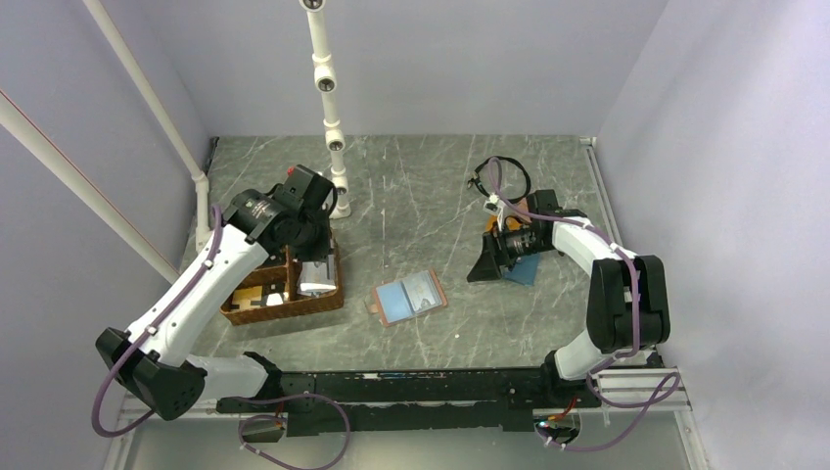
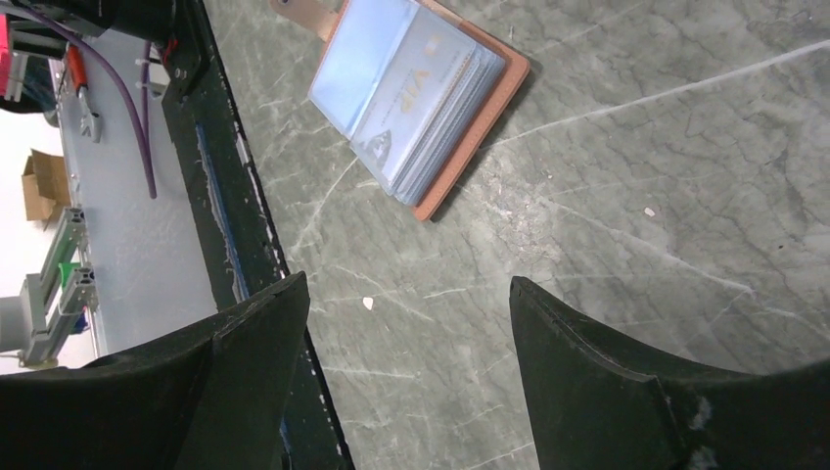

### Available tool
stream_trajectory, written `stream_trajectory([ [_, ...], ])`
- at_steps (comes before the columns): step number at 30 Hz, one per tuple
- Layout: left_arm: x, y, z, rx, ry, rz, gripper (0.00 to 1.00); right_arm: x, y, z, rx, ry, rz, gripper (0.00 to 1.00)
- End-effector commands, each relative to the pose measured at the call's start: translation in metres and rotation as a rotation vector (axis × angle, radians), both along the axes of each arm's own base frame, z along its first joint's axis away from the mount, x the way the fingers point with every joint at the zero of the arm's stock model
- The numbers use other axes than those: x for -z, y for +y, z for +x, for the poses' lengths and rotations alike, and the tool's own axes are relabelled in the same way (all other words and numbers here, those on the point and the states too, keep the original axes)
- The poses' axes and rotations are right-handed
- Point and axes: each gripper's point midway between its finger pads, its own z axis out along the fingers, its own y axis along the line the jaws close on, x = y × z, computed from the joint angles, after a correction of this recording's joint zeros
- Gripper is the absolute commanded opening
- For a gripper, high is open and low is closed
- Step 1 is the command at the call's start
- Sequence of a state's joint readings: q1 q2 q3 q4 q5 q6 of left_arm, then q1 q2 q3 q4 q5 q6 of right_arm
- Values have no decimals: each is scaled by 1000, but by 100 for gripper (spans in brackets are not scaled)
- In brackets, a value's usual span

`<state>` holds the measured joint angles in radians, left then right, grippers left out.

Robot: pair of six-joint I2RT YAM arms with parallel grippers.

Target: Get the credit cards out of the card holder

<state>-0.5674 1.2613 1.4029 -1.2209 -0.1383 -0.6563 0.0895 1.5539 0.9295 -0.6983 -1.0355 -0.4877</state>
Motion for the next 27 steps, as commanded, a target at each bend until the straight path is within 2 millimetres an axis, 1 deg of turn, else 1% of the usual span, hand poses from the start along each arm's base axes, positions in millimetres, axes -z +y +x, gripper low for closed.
stream_trajectory([
  [1,-12,16,1,-20,-30,65,0,-11,1,7,-17,-77,56,78],
  [10,-14,26,3,-29,-30,110,0,-11,-2,8,-5,-86,58,78],
  [18,-13,36,10,-32,-30,166,0,-10,-3,9,-3,-77,61,78],
  [23,-6,42,18,-46,-21,223,0,-9,-4,9,2,-76,59,78],
  [27,6,43,26,-42,3,268,0,-9,-5,10,6,-74,56,78],
])
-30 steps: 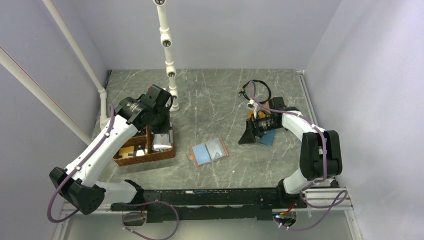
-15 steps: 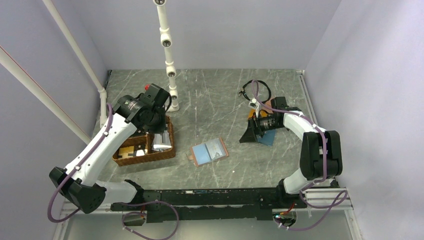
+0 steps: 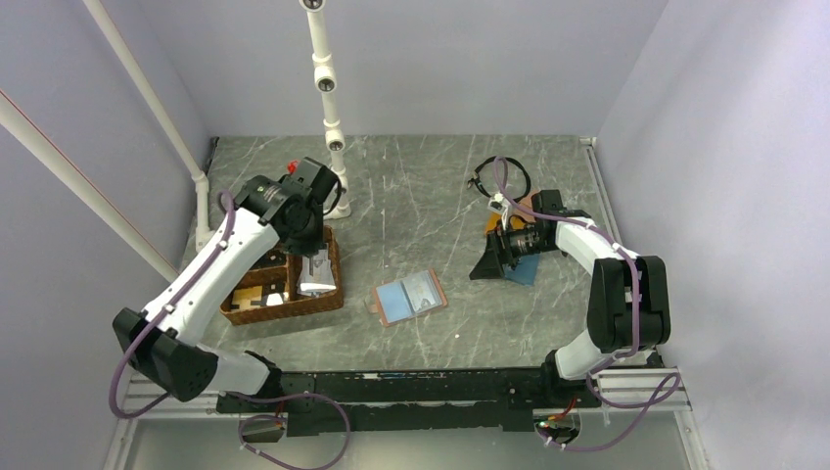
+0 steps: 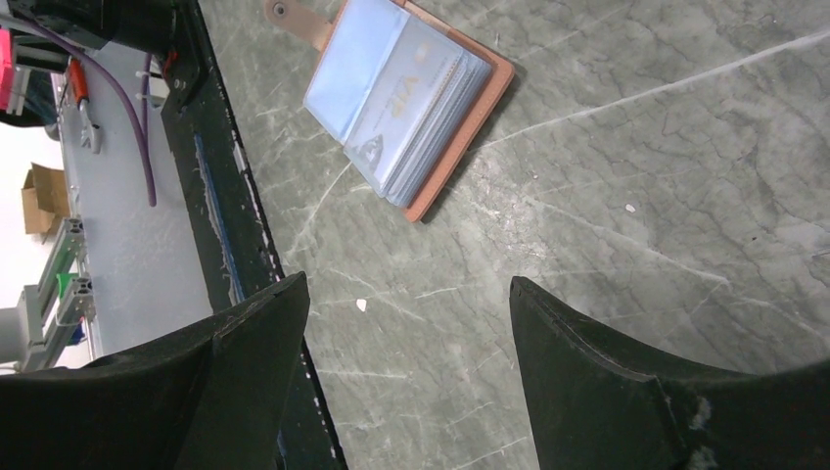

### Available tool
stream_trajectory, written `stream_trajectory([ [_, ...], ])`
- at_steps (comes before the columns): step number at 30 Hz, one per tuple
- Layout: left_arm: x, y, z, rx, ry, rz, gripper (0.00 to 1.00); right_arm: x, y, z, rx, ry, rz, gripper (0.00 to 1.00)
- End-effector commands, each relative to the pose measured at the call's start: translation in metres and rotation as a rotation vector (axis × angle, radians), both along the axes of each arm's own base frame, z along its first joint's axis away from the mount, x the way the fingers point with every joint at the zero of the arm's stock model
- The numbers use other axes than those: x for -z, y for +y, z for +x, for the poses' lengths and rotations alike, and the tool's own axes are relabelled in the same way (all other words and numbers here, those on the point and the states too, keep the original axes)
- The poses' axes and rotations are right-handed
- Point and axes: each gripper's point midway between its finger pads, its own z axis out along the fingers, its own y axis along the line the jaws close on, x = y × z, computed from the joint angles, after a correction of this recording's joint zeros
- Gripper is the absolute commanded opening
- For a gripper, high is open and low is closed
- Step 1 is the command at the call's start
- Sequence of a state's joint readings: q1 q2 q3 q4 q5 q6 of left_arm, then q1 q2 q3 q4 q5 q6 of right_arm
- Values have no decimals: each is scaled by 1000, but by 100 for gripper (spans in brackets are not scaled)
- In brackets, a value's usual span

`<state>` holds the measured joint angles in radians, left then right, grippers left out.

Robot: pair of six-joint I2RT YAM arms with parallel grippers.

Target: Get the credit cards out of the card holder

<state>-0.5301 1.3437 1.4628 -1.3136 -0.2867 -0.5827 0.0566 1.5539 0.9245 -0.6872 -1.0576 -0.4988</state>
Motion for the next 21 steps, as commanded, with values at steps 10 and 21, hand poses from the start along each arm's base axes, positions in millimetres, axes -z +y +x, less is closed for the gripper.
stream_trajectory([
  [10,48,7,32,-106,81,178,0,-5,-1,5,-8,-56,32,78],
  [21,93,26,30,-199,275,424,0,-3,-3,7,0,-49,31,78],
])
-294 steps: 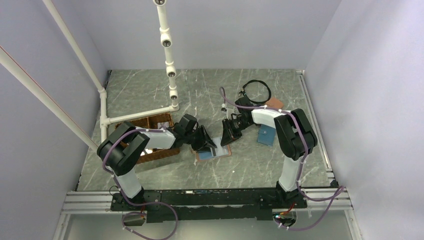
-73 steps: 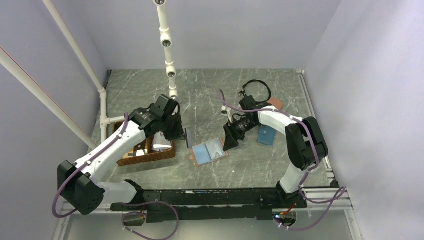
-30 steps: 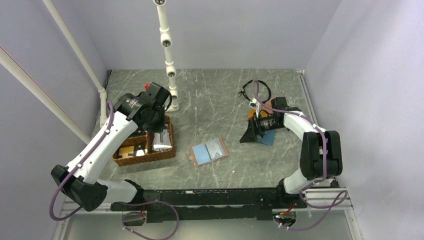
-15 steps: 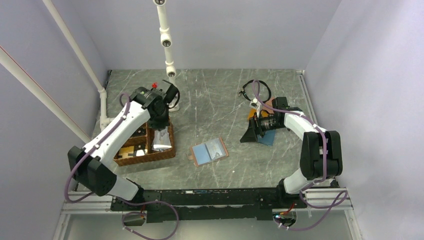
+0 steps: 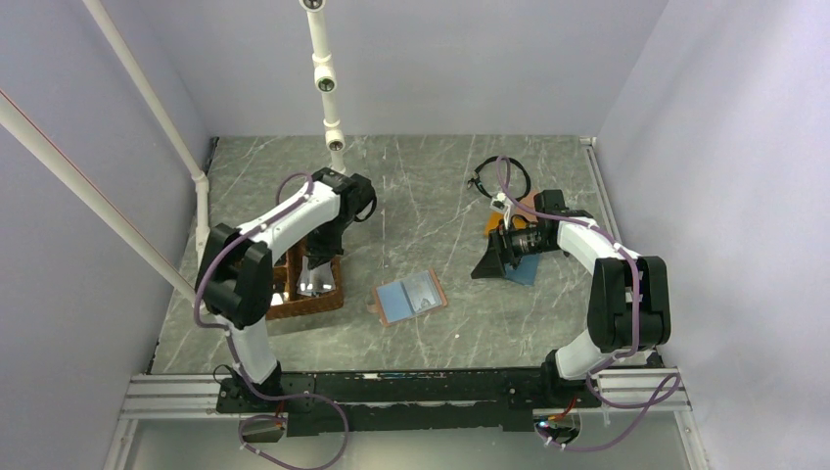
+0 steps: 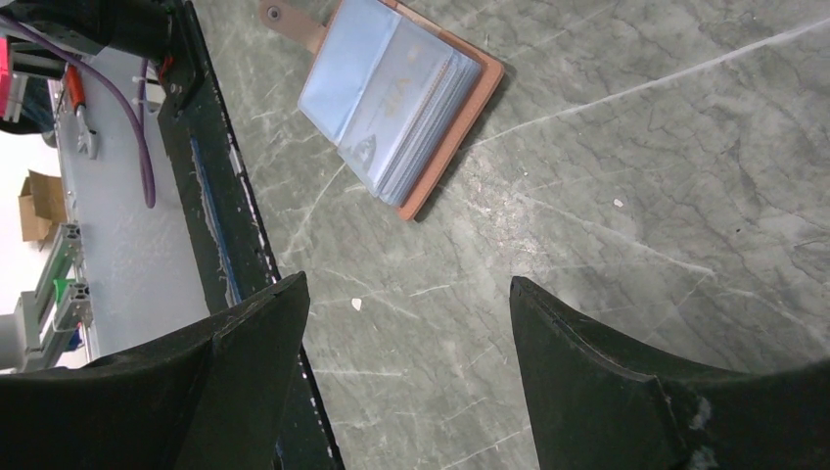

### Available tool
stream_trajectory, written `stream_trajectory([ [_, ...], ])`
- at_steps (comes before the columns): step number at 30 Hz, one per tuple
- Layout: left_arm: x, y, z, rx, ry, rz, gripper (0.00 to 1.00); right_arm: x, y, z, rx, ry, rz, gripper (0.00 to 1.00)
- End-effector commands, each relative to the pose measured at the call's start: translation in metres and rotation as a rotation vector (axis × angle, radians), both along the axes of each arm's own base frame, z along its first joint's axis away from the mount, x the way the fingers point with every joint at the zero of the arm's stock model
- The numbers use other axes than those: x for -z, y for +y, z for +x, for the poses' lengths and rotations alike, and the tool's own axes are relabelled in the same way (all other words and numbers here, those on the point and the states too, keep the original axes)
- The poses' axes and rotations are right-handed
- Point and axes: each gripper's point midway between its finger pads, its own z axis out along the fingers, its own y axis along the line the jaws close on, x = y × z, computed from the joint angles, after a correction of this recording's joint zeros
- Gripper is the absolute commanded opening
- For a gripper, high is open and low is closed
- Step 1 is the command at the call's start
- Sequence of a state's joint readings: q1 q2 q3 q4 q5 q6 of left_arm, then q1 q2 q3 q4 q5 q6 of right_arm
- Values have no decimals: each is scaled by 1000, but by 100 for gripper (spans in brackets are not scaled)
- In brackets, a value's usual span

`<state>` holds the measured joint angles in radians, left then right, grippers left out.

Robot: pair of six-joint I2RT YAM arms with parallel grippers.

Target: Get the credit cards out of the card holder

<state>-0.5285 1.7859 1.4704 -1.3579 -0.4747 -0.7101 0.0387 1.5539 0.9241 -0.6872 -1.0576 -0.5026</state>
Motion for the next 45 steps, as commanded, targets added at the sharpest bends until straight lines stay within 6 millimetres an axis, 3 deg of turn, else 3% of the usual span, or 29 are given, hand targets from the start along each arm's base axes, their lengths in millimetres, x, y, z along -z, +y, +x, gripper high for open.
stream_trajectory([
  [1,-5,8,2,-43,-12,69,0,-3,1,4,-16,-45,31,78],
  [7,0,3,6,-41,-28,43,2,-3,1,4,-14,-42,32,78],
  [8,1,2,7,-39,-29,37,5,-3,1,4,-14,-42,32,78],
  [12,0,-2,7,-44,-31,9,54,-3,1,4,-16,-42,33,78],
  [13,-1,-3,7,-45,-36,0,60,-3,1,4,-16,-43,33,78],
  [20,-25,-23,6,-34,-94,-158,67,-4,1,4,-18,-45,35,78],
  [26,-48,-69,-3,67,-190,-518,72,-10,-1,4,-26,-70,26,78],
  [28,-64,-91,-6,131,-269,-692,76,-13,-2,5,-23,-82,17,78],
  [31,-103,-132,-6,257,-442,-1007,91,-20,-8,8,-11,-113,-20,78],
  [32,-115,-138,-9,278,-488,-1078,95,-23,-11,9,-4,-128,-38,78],
  [34,-133,-138,-14,296,-572,-1147,96,-34,-19,15,13,-167,-86,78],
  [40,-168,-113,-22,278,-735,-1115,99,-85,-81,50,234,-277,-245,80],
  [45,-182,-98,-23,265,-779,-1057,100,-151,-154,79,559,-370,-334,99],
])
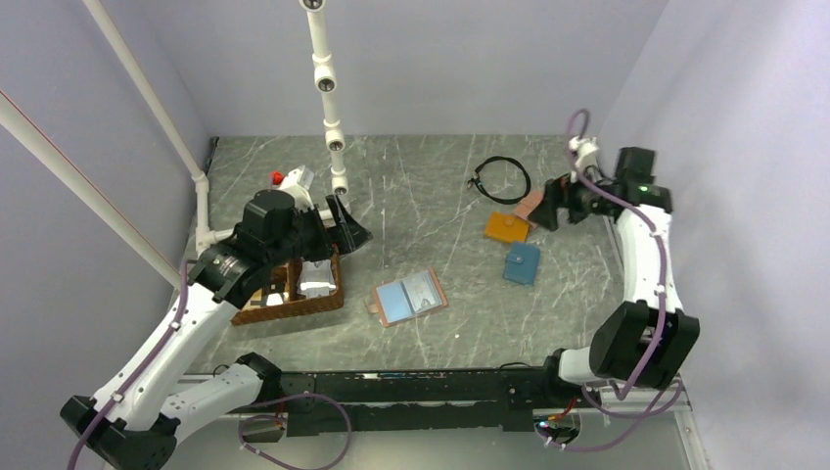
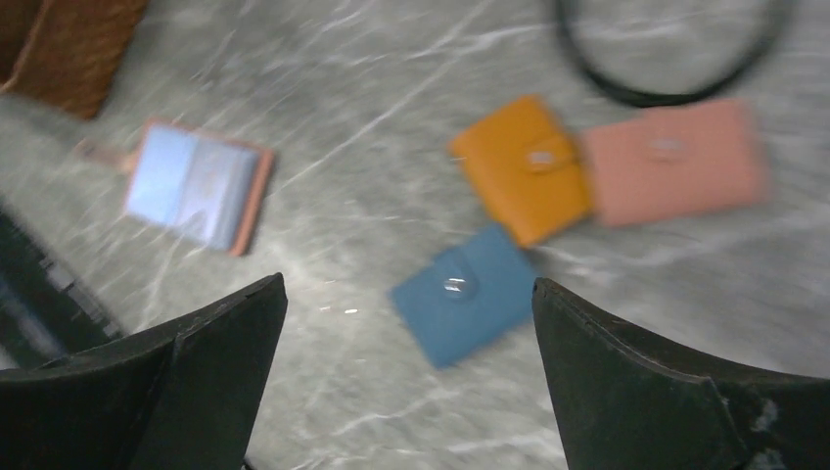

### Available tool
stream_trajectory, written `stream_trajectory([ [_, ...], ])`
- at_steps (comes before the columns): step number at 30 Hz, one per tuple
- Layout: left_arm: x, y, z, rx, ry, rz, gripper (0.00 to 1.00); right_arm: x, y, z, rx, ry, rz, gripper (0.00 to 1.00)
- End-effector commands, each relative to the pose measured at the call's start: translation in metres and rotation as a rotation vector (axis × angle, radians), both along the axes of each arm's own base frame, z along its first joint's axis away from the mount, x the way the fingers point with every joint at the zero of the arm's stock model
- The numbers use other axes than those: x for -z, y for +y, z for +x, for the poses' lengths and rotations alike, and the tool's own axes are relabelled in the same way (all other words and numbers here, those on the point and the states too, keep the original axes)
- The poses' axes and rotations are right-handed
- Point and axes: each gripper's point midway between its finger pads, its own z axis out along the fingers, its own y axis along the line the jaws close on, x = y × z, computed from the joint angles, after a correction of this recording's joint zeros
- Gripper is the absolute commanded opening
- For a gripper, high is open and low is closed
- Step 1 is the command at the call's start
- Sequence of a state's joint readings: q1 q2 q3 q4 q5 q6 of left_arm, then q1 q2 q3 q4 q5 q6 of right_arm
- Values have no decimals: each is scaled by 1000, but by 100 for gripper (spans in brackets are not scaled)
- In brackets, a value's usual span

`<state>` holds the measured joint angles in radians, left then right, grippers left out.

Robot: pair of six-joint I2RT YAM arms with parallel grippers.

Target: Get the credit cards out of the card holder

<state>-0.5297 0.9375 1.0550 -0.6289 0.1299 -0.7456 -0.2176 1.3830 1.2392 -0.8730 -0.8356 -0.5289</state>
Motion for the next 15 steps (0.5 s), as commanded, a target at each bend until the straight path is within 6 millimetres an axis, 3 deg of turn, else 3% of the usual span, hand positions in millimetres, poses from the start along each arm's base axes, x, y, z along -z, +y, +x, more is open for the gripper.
stream_trajectory([
  [1,-33,11,7,-52,-85,3,100,-60,-68,20,347,-96,-95,100],
  [4,-36,18,6,-68,-85,42,100,-78,-117,26,657,-93,-200,100],
  [5,-39,21,7,-77,-91,54,100,-84,-119,24,674,-99,-200,100],
  [7,-43,25,6,-86,-94,76,99,-94,-116,18,673,-115,-185,100],
  [11,-48,37,9,-134,-103,121,99,-108,-91,4,583,-161,-119,100],
  [15,-54,39,9,-138,-121,126,99,-114,-79,-3,582,-171,-59,100],
])
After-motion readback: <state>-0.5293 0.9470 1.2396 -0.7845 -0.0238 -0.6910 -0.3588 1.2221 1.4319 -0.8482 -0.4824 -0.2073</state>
